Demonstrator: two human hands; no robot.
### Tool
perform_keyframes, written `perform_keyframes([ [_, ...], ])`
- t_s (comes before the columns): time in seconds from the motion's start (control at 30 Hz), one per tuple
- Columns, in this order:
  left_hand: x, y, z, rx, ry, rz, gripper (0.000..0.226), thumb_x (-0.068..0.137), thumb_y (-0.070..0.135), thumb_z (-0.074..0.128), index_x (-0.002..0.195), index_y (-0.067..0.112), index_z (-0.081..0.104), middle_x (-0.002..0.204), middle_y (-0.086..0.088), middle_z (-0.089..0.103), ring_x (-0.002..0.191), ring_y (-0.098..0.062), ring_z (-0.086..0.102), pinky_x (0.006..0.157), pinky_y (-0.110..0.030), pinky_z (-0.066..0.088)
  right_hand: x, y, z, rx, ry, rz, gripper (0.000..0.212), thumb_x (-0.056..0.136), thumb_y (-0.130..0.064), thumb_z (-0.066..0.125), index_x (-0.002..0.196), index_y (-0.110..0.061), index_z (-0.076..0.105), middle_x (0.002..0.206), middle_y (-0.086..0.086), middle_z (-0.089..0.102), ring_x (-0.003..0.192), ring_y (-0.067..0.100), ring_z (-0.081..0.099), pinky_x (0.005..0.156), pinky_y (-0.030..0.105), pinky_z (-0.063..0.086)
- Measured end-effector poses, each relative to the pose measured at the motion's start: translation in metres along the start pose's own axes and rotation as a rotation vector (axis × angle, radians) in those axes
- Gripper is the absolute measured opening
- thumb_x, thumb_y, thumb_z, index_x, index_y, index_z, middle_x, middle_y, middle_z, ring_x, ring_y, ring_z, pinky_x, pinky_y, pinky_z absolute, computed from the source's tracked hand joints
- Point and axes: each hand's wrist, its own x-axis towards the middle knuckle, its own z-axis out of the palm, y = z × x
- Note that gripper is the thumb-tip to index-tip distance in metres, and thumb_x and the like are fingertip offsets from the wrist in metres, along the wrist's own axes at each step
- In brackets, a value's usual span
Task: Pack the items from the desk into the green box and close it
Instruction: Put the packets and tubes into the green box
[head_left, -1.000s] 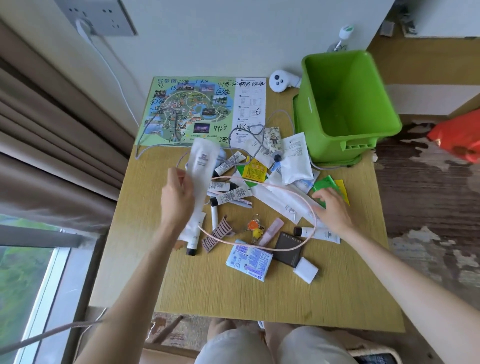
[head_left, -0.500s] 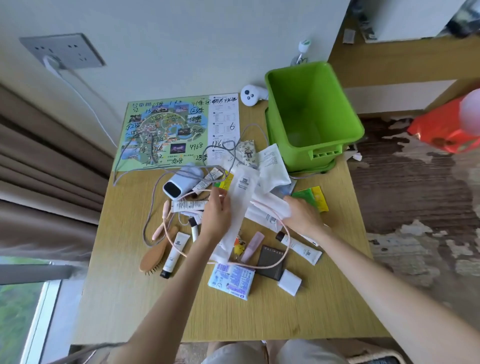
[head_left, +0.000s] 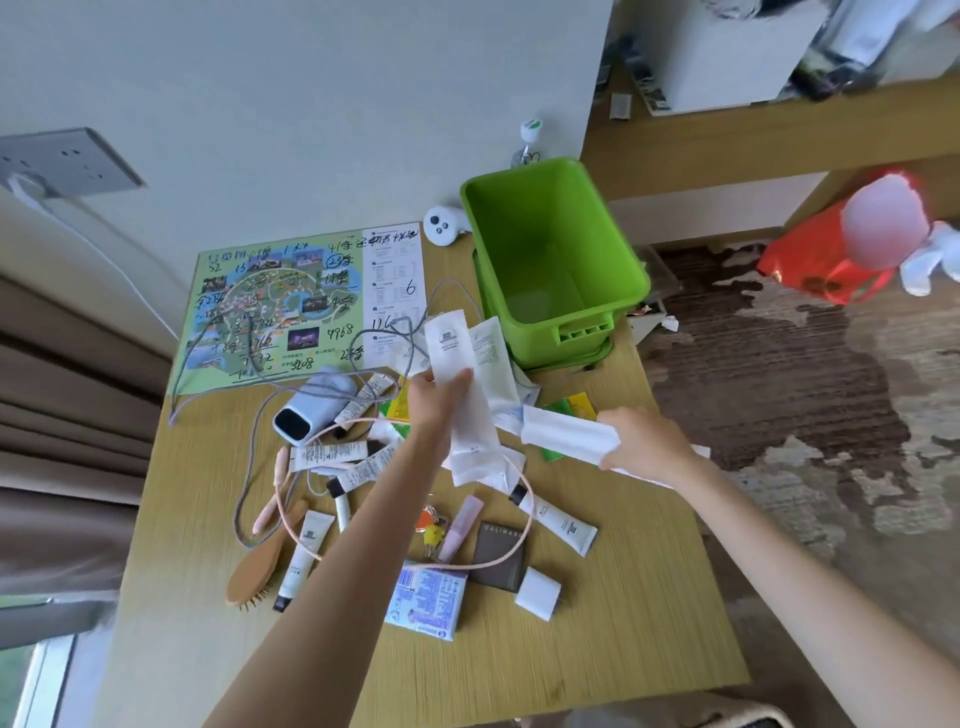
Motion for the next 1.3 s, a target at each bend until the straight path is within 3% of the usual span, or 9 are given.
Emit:
perform_keyframes([
  [0.13,0.018,-0.002,0.022,0.088,0.056,-0.073,0.014,0.091,0.023,0.061,0.088,0.01,0.059,0.09,-0.011,0.061,0.078,-0.028,0.058,0.069,-0.032,0.049,-0.008,0.038,0.007,0.357,0.001,0.045,0.051,0.075,-0.021,0.077,0.066,-0.018,0.028,0.064,0.0,0.031,0.056,0.016,0.032,0.054,0.031,0.015],
  [0.4,0.042,-0.01,0.047,0.468,0.201,-0.076,0.038,0.082,0.034,0.061,0.114,0.013,0.064,0.129,-0.014,0.04,0.117,-0.035,0.043,0.1,-0.043,0.043,0.016,0.026,0.043,0.917,0.148,0.205,0.048,0.078,-0.02,0.076,0.065,-0.018,0.03,0.06,-0.003,0.025,0.049,0.011,0.027,0.05,0.025,0.019],
  [0.6,0.04,-0.008,0.054,0.474,0.147,-0.19,0.053,0.081,0.028,0.069,0.13,0.015,0.053,0.138,-0.016,0.034,0.069,-0.024,0.048,0.071,-0.032,0.041,0.037,-0.007,0.061,0.471,0.407,0.392,0.035,0.074,-0.041,0.075,0.082,-0.009,0.061,0.111,0.004,0.047,0.101,0.023,0.048,0.072,0.031,0.044],
  [0.67,0.041,-0.01,0.056,0.448,0.136,-0.209,0.061,0.079,0.029,0.074,0.132,0.011,0.049,0.137,-0.016,0.041,0.075,-0.025,0.051,0.075,-0.033,0.048,0.042,-0.016,0.062,0.425,0.447,0.414,0.039,0.074,-0.042,0.074,0.089,-0.008,0.063,0.116,0.004,0.049,0.107,0.023,0.044,0.081,0.033,0.044],
  [0.8,0.038,-0.012,0.061,0.253,0.163,-0.255,0.074,0.073,0.025,0.082,0.131,0.007,0.039,0.127,-0.013,0.052,0.108,-0.034,0.057,0.09,-0.045,0.054,0.051,-0.03,0.062,0.306,0.404,0.471,0.056,0.074,-0.043,0.076,0.109,-0.005,0.056,0.117,0.009,0.053,0.109,0.027,0.047,0.091,0.039,0.044],
  [0.93,0.038,-0.014,0.057,0.276,0.151,-0.226,0.062,0.071,0.024,0.084,0.121,0.004,0.052,0.116,-0.013,0.063,0.091,-0.03,0.062,0.072,-0.035,0.052,0.056,-0.038,0.062,0.489,0.399,0.512,0.064,0.073,-0.028,0.081,0.118,-0.004,0.042,0.111,0.014,0.061,0.101,0.031,0.06,0.075,0.039,0.05],
  [1.07,0.037,-0.017,0.05,0.27,0.143,-0.222,0.03,0.07,0.015,0.084,0.075,0.008,0.054,0.107,-0.019,0.069,0.075,-0.025,0.057,0.069,-0.035,0.053,0.059,-0.031,0.063,0.636,0.246,0.529,0.042,0.076,-0.025,0.078,0.105,-0.006,0.054,0.101,0.009,0.064,0.094,0.029,0.064,0.06,0.03,0.041],
  [1.2,0.027,-0.01,0.044,0.31,0.073,-0.218,0.039,0.071,0.018,0.082,0.102,-0.002,0.067,0.092,-0.019,0.071,0.074,-0.028,0.068,0.064,-0.037,0.054,0.053,-0.015,0.061,0.806,0.16,0.452,0.036,0.071,-0.015,0.079,0.071,-0.014,0.043,0.071,0.001,0.044,0.07,0.023,0.048,0.057,0.029,0.035],
  [1.3,0.017,-0.007,0.036,0.298,0.033,-0.165,0.019,0.074,0.015,0.079,0.081,0.001,0.068,0.072,-0.008,0.06,0.059,-0.022,0.054,0.055,-0.029,0.048,0.038,-0.003,0.055,0.85,0.161,0.359,0.031,0.069,-0.011,0.08,0.079,-0.006,0.052,0.078,0.005,0.043,0.074,0.021,0.046,0.064,0.031,0.036],
])
